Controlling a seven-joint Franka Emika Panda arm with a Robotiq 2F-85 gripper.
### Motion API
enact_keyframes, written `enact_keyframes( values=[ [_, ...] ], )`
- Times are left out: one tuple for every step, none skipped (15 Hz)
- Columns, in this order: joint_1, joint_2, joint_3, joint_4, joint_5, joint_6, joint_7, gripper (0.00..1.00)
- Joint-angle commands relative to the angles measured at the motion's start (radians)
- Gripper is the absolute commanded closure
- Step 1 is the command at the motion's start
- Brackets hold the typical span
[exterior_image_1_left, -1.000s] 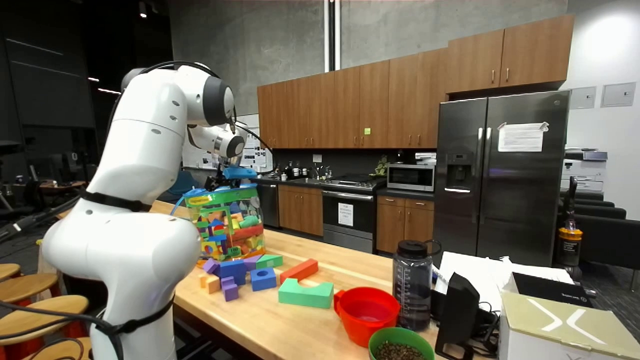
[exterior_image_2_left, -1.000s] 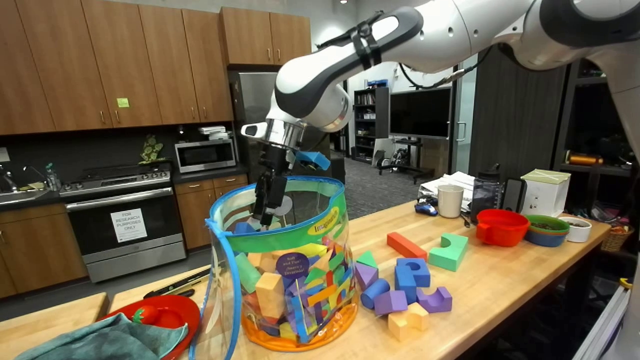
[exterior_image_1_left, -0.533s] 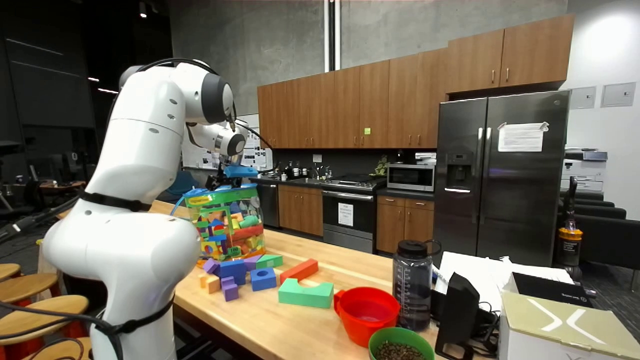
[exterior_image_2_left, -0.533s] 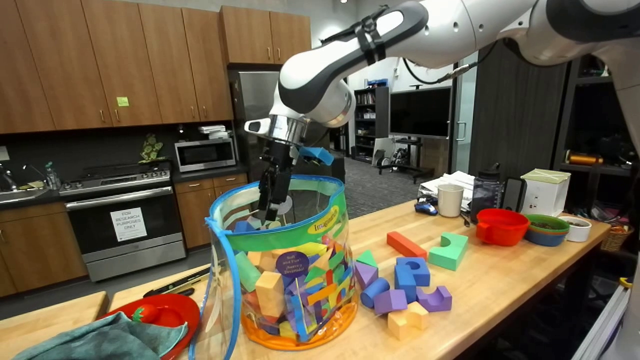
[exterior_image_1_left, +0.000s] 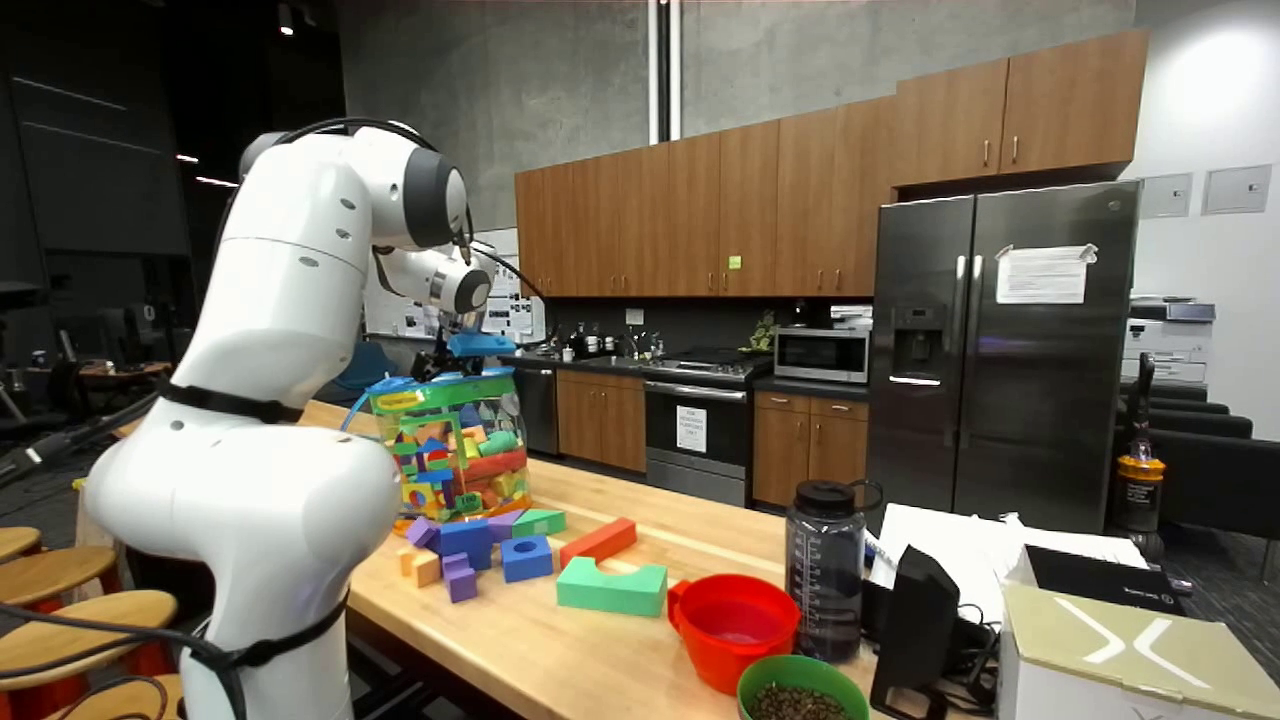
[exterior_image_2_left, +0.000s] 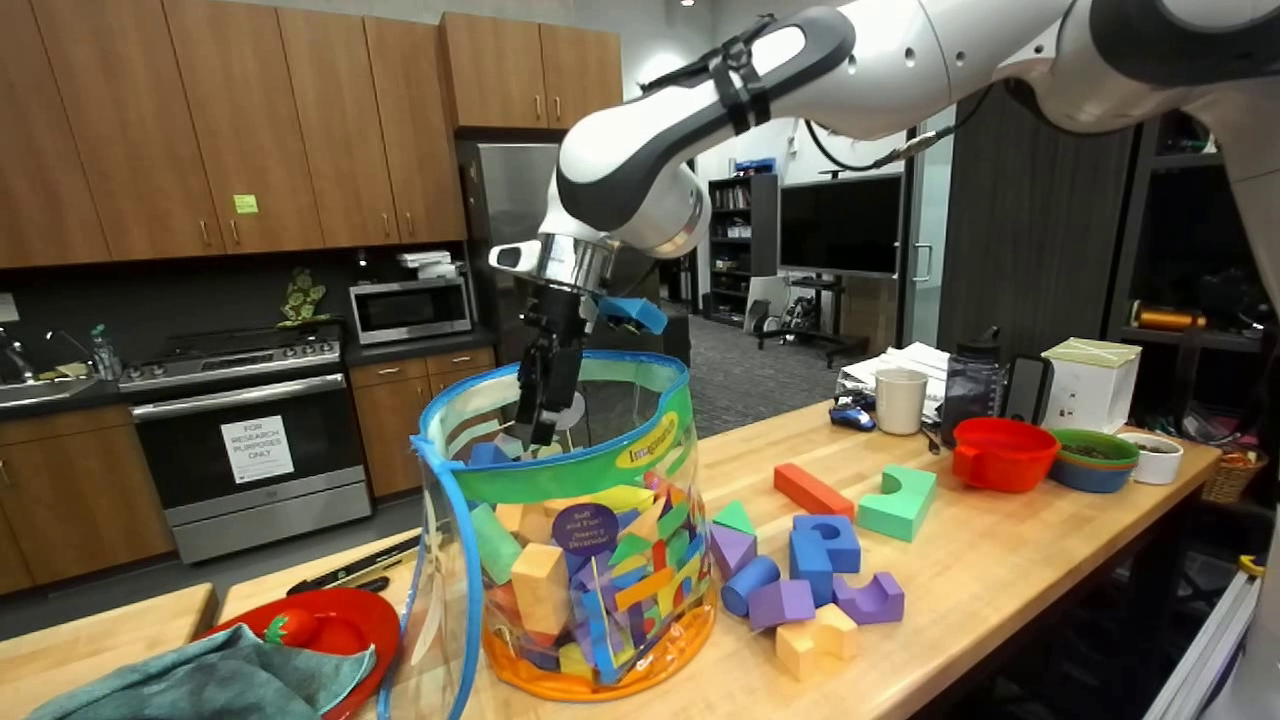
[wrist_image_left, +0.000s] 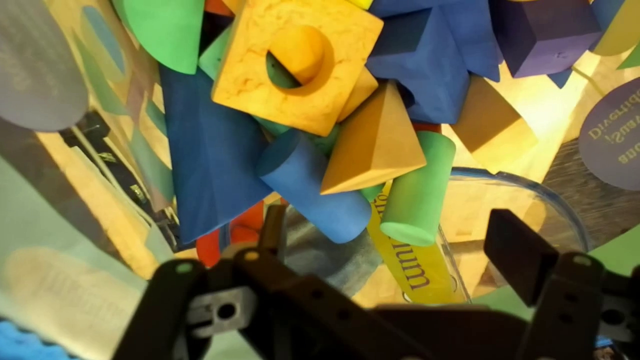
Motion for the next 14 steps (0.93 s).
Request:
enact_keyframes(
  values=[
    [0.000,-0.004,0.002,-0.017,-0.001,0.020,0.002,0.00],
    [0.000,-0.003,0.004,-0.022,0.001,0.026,-0.001,0.00],
    [0.000,-0.001,0.006,-0.025,0.004,0.031,-0.003,0.00],
    [0.001,0.002,0.007,-0.028,0.003,0.041,-0.004,0.00],
    [0.002,0.006,0.010,-0.030,0.007,0.056,-0.005,0.00],
    [0.002,0.009,0.013,-0.034,0.010,0.069,-0.005,0.00],
    [0.003,0.014,0.017,-0.036,0.012,0.082,-0.006,0.00],
    [0.004,0.018,0.022,-0.038,0.013,0.089,-0.007,0.00],
    [0.004,0.021,0.026,-0.041,0.014,0.097,-0.009,0.00],
    [0.005,0.024,0.030,-0.044,0.013,0.104,-0.010,0.00],
    [0.005,0.027,0.034,-0.045,0.013,0.111,-0.010,0.00],
    [0.006,0.029,0.037,-0.046,0.014,0.116,-0.010,0.00],
    [0.006,0.033,0.041,-0.047,0.014,0.123,-0.009,0.00],
    [0.007,0.034,0.044,-0.051,0.014,0.127,-0.007,0.00]
  ],
)
